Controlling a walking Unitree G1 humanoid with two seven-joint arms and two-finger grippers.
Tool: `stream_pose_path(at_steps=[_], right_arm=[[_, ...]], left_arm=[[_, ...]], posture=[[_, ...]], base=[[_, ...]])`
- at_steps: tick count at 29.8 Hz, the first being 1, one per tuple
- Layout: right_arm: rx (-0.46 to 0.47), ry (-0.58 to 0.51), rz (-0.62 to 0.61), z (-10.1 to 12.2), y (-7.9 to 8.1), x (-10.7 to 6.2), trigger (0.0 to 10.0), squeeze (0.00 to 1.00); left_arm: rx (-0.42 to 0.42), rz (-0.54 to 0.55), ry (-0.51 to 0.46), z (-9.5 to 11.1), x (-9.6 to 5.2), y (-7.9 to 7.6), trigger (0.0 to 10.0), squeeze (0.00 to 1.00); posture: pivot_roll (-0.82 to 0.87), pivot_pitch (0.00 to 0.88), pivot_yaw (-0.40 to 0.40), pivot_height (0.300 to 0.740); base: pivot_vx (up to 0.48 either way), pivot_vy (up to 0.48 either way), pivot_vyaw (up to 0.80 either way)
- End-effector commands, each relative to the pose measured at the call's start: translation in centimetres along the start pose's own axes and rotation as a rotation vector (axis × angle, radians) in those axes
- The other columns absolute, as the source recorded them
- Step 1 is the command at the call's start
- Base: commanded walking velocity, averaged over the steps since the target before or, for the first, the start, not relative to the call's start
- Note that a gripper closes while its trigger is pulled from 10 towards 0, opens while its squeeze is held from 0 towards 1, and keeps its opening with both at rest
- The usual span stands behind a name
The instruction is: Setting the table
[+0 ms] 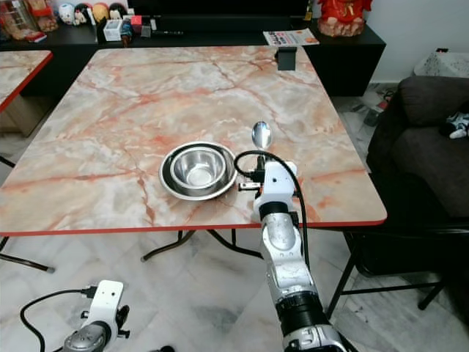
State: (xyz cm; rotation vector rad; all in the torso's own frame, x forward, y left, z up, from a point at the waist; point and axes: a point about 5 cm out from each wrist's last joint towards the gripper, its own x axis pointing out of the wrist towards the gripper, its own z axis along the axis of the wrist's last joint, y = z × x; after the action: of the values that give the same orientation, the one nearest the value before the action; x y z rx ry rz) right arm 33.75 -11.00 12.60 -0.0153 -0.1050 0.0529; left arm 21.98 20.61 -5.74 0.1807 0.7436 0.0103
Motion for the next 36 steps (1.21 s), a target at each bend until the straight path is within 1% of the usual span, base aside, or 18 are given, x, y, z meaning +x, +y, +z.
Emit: stream_pose_path(at_steps=[1,4,16,29,36], right_arm=[[-0.001,0.002,0.004,0.1,0.1,0.2,10.0,0.0],[-0.008,-0.012,0.006,0.3,0.1,0.1,10.0,0.0],[-0.003,-0.009,0.007,0.2,0.3,0.1,10.0,0.0],[0.007,-0.012,-0.008,0.1,0.3,-0.3,10.0,0.0],[0.005,0.005,-0.017,-0.4,0.4,-1.0,10.0,0.0]], left_arm=[[0.009,-0.004,0.004,-0.1,0.0,0.0,10.0,0.0],[0.009,-0.004,0.004,-0.1,0.0,0.0,10.0,0.0],[0.012,-0.004,0.002,0.0,0.0,0.1,10.0,0.0],[0.019,-0.003,0.006,-0.3,-0.1,0.3,10.0,0.0],[0.022,-0.003,0.002,-0.3,-0.1,0.5,10.0,0.0]], posture=[[-0.02,0.135,0.014,0.74],[-0.02,0.135,0.014,0.74],[-0.01,0.137,0.019,0.74],[-0.02,0.143,0.028,0.74],[-0.02,0.147,0.032,0.74]], base=[[0.259,0.0,-0.66],[0.259,0.0,0.0],[0.264,0.0,0.0],[0.273,0.0,0.0],[0.0,0.0,0.0]])
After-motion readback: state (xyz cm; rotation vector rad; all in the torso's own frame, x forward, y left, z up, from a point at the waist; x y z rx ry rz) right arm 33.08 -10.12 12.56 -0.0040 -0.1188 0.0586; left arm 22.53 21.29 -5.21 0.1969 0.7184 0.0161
